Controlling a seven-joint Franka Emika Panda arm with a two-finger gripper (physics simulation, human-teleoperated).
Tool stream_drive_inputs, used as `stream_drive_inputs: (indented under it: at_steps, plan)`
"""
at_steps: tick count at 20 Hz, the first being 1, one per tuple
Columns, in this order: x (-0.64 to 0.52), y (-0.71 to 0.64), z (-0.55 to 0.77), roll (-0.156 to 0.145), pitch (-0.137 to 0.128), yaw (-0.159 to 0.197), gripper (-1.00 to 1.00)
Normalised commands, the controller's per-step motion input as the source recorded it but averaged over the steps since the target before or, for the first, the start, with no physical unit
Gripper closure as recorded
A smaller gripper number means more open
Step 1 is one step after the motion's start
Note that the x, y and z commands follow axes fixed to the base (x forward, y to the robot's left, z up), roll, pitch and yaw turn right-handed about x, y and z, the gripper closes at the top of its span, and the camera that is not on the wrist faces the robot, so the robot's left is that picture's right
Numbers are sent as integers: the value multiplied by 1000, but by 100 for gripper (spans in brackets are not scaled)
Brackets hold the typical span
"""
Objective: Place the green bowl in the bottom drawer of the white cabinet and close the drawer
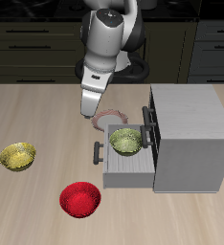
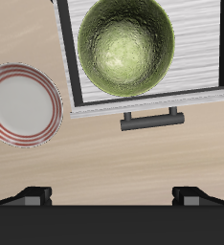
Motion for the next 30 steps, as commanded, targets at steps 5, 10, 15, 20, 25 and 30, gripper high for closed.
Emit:
stream_drive_inputs:
  at_steps: [5, 10, 15, 20, 25, 30]
  plan:
    - [14, -30, -1, -38, -81, 174, -100]
    - [26, -20, -45, -23, -19, 75, -100]
    - [5, 8, -68, 6, -25, 3, -100]
    - [58, -25, -177, 3, -12, -28, -100]
    - [103, 31, -250, 19, -2, -38, -100]
    - [73, 51, -179, 19, 9, -16, -100]
